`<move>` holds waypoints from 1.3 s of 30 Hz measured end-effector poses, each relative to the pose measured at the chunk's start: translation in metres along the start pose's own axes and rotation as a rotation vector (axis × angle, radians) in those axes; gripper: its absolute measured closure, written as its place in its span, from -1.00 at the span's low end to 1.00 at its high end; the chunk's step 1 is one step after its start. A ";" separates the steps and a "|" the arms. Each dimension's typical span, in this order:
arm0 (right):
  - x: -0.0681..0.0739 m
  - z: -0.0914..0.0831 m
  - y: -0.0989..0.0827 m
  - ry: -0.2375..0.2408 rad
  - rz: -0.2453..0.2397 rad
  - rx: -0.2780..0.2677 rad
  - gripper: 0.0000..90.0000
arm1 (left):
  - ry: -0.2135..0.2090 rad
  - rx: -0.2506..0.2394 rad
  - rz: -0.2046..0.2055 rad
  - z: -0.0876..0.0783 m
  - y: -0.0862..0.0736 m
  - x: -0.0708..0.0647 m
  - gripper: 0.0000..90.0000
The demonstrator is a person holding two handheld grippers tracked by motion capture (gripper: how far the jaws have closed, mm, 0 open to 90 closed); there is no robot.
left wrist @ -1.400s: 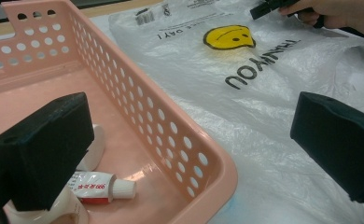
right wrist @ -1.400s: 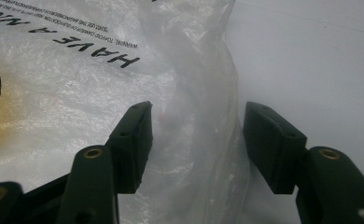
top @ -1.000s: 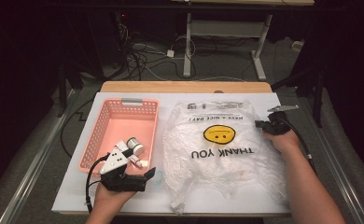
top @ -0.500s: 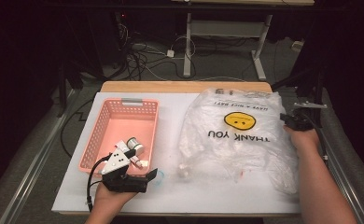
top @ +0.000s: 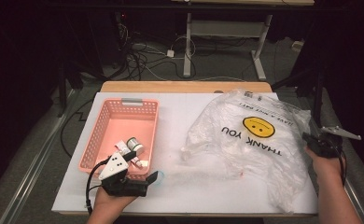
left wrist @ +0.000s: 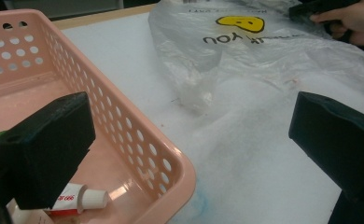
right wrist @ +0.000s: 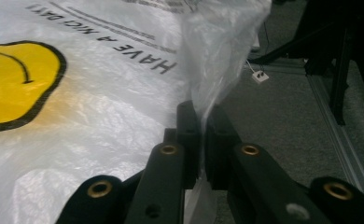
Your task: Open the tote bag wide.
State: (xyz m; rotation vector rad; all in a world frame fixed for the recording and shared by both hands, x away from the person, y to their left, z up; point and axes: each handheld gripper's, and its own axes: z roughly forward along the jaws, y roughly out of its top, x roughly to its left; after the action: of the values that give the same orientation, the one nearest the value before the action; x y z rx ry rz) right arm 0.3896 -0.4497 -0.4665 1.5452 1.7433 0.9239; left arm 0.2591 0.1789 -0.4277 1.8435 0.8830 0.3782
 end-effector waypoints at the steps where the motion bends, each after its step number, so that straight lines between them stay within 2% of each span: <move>1: 0.003 -0.006 -0.004 0.002 -0.008 -0.002 0.89 | -0.002 0.008 0.008 0.000 -0.001 -0.001 -1.00; 6: 0.022 -0.034 -0.016 0.047 -0.062 -0.027 0.87 | -0.002 0.009 0.004 0.000 -0.001 -0.002 -1.00; 7: 0.022 -0.034 -0.016 0.047 -0.062 -0.027 0.87 | -0.002 0.009 0.004 0.000 -0.001 -0.002 -1.00; 8: 0.031 -0.045 -0.019 0.069 -0.076 -0.037 0.84 | -0.004 0.010 0.002 0.001 -0.001 -0.002 -1.00; 10: 0.035 -0.050 -0.020 0.076 -0.081 -0.044 0.84 | -0.006 0.011 0.001 0.001 -0.001 -0.002 -1.00; 11: 0.043 -0.058 -0.023 0.098 -0.096 -0.045 0.81 | -0.008 0.013 0.000 0.002 -0.001 -0.002 -1.00; 14: 0.055 -0.067 -0.030 0.130 -0.118 -0.031 0.80 | -0.010 0.015 -0.003 0.002 -0.001 -0.001 -1.00; 15: 0.055 -0.067 -0.030 0.130 -0.118 -0.031 0.80 | -0.013 0.015 -0.005 0.002 -0.001 0.000 -1.00; 17: 0.069 -0.075 -0.038 0.168 -0.138 -0.021 0.77 | -0.014 0.014 -0.006 0.001 -0.002 0.000 -1.00; 21: 0.085 -0.087 -0.050 0.228 -0.160 -0.002 0.68 | -0.016 0.010 -0.012 -0.001 -0.002 0.002 -1.00; 22: 0.085 -0.087 -0.050 0.228 -0.160 -0.002 0.68 | -0.016 0.010 -0.012 -0.001 -0.002 0.002 -1.00; 23: 0.090 -0.097 -0.054 0.253 -0.163 -0.014 0.48 | -0.017 0.010 -0.012 -0.001 -0.002 0.002 -1.00; 24: 0.091 -0.103 -0.053 0.248 -0.168 -0.034 0.40 | -0.018 0.010 -0.010 -0.001 -0.002 0.002 -1.00; 27: 0.088 -0.124 -0.042 0.257 -0.148 -0.120 0.28 | -0.019 0.011 -0.010 0.000 -0.002 0.001 -1.00; 29: 0.086 -0.131 -0.028 0.270 -0.149 -0.160 0.25 | -0.019 0.015 -0.010 0.001 -0.002 0.001 -1.00; 32: 0.084 -0.127 -0.003 0.266 -0.172 -0.191 0.22 | -0.022 0.018 -0.014 0.003 -0.001 0.000 -1.00; 33: 0.084 -0.127 -0.003 0.266 -0.172 -0.191 0.22 | -0.023 0.018 -0.013 0.003 -0.001 0.000 -1.00; 34: 0.084 -0.115 0.015 0.274 -0.181 -0.181 0.17 | -0.024 0.018 -0.012 0.003 -0.001 -0.001 -1.00; 35: 0.083 -0.106 0.023 0.279 -0.181 -0.172 0.15 | -0.024 0.017 -0.011 0.003 -0.001 -0.001 -1.00; 36: 0.083 -0.095 0.032 0.274 -0.184 -0.164 0.15 | -0.025 0.019 -0.012 0.003 -0.002 0.000 -1.00; 37: 0.083 -0.095 0.032 0.274 -0.184 -0.164 0.15 | -0.025 0.019 -0.012 0.003 -0.002 0.000 -1.00; 38: 0.082 -0.083 0.040 0.271 -0.186 -0.147 0.11 | -0.025 0.019 -0.013 0.003 -0.002 0.000 -1.00; 39: 0.081 -0.057 0.056 0.271 -0.178 -0.118 0.07 | -0.025 0.020 -0.012 0.004 -0.002 0.001 -1.00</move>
State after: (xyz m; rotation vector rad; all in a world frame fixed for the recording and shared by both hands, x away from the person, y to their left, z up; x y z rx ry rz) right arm 0.3647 -0.3713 -0.3884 1.2112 1.9384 1.1642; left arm 0.2609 0.1775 -0.4311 1.8568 0.8835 0.3391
